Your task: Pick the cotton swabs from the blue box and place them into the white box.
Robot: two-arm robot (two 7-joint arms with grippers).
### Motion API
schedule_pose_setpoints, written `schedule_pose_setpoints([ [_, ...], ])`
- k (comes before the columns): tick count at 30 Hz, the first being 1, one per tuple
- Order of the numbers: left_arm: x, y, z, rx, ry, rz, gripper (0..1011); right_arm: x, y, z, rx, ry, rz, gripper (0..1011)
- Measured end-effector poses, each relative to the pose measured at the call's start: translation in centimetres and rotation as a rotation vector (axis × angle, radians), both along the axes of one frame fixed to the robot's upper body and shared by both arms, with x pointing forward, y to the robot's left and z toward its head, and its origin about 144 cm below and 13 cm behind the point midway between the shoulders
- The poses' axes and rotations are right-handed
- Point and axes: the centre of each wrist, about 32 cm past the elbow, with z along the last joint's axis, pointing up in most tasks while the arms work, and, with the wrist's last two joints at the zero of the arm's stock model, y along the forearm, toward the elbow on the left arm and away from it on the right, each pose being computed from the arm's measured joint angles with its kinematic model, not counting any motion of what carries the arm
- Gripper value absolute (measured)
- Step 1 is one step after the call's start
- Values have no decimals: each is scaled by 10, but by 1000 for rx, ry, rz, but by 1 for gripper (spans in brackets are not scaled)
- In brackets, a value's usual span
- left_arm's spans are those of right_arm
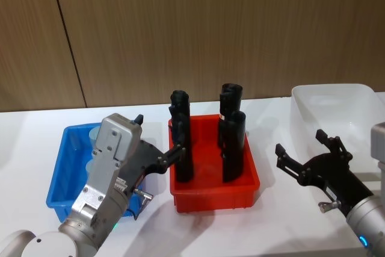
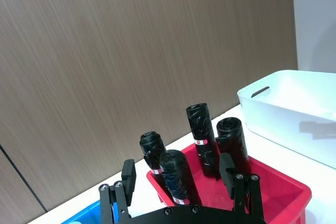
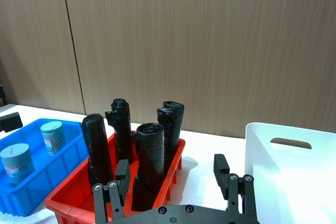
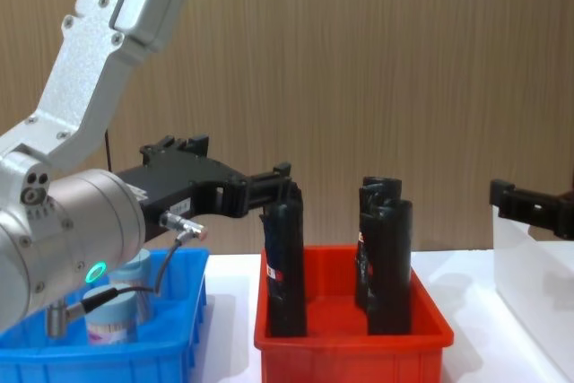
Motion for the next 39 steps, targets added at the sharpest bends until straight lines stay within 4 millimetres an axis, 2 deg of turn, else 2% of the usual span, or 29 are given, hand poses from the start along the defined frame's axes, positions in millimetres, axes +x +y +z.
schedule_pose_setpoints([
  [39, 0, 0, 0, 0, 0, 0, 1004, 0, 0, 0, 0, 0, 0, 1002],
])
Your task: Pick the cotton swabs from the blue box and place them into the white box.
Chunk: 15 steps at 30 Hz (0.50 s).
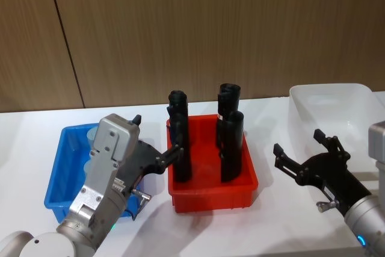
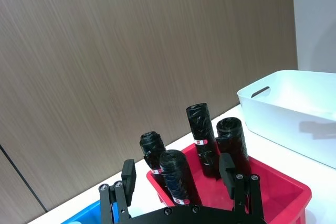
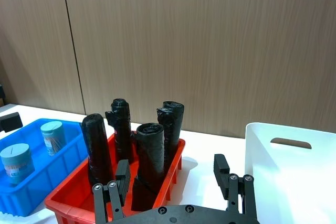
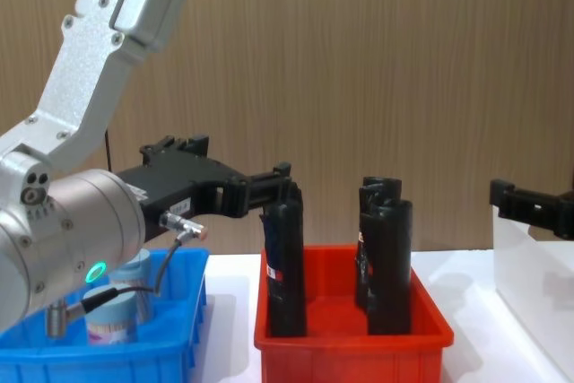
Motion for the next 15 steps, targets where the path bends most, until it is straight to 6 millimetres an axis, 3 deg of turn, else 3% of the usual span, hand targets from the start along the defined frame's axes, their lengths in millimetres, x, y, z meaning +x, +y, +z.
schedule_pose_setpoints([
  [15, 1, 1, 0, -5, -1, -3, 1004, 0, 0, 0, 0, 0, 0, 1001],
])
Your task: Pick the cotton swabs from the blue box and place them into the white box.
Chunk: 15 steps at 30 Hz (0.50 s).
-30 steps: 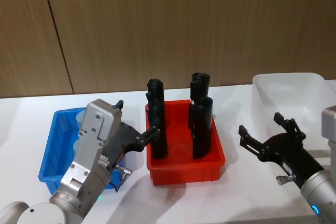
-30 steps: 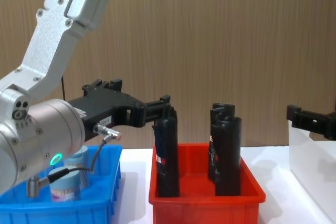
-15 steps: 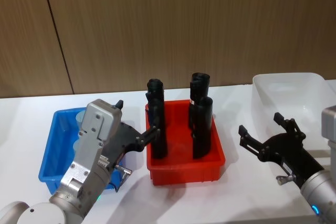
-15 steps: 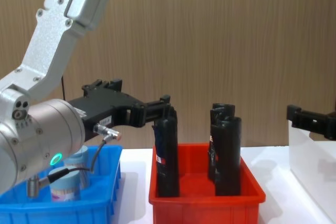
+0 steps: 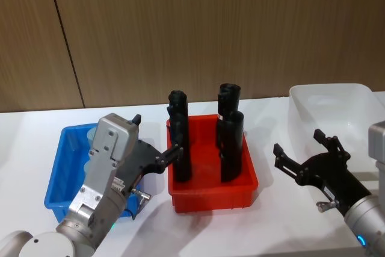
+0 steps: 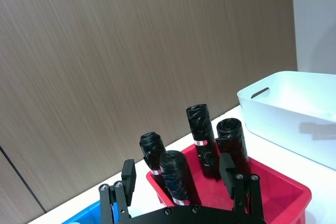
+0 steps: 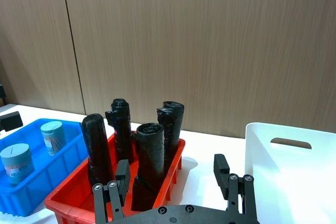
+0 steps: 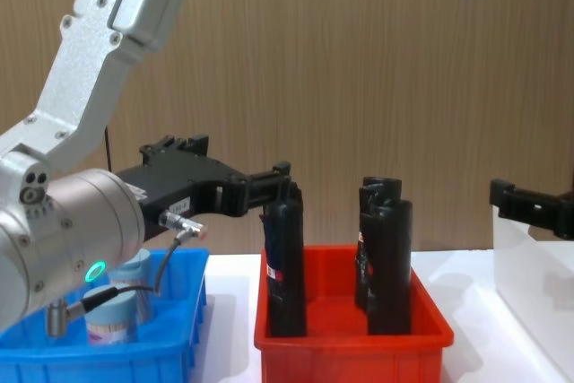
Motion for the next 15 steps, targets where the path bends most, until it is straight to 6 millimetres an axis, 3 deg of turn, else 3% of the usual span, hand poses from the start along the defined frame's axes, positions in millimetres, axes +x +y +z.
schedule_pose_setpoints([
  [15, 11, 10, -2, -40, 44, 14, 1004, 0, 0, 0, 0, 0, 0, 1002],
])
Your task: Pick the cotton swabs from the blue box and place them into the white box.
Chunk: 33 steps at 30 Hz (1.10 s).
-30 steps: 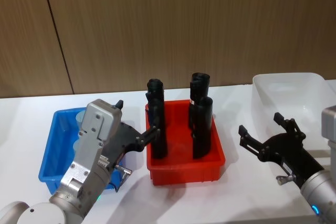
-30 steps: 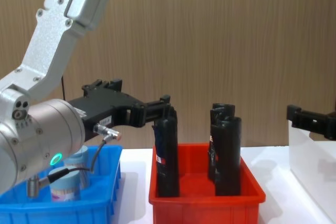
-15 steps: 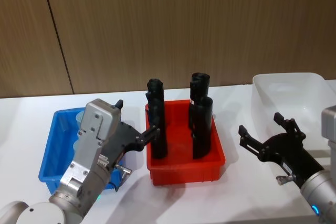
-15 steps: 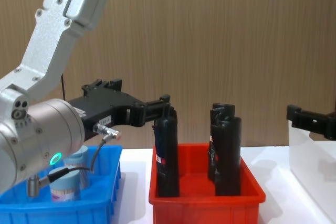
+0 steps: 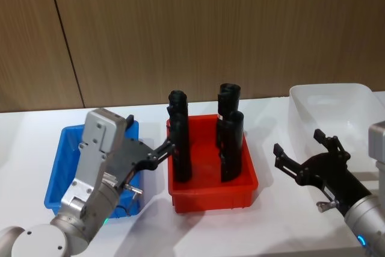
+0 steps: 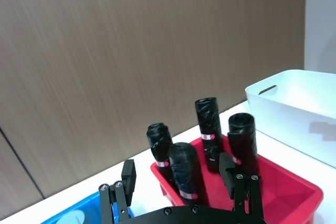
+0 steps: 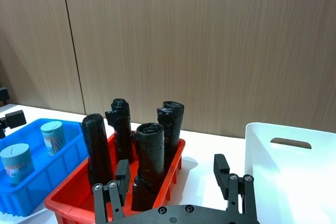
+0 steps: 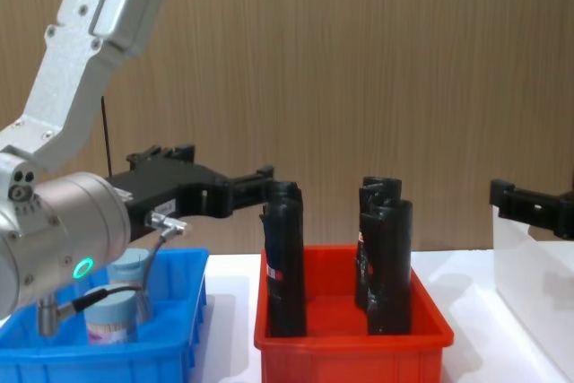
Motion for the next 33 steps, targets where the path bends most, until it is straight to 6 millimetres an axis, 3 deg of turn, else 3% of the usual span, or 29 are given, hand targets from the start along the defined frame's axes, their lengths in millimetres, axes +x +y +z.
schedule_pose_setpoints([
  [17, 26, 23, -3, -68, 121, 100, 1004, 0, 0, 0, 0, 0, 0, 1002],
  [33, 37, 44, -15, -162, 245, 208, 1004, 0, 0, 0, 0, 0, 0, 1002],
])
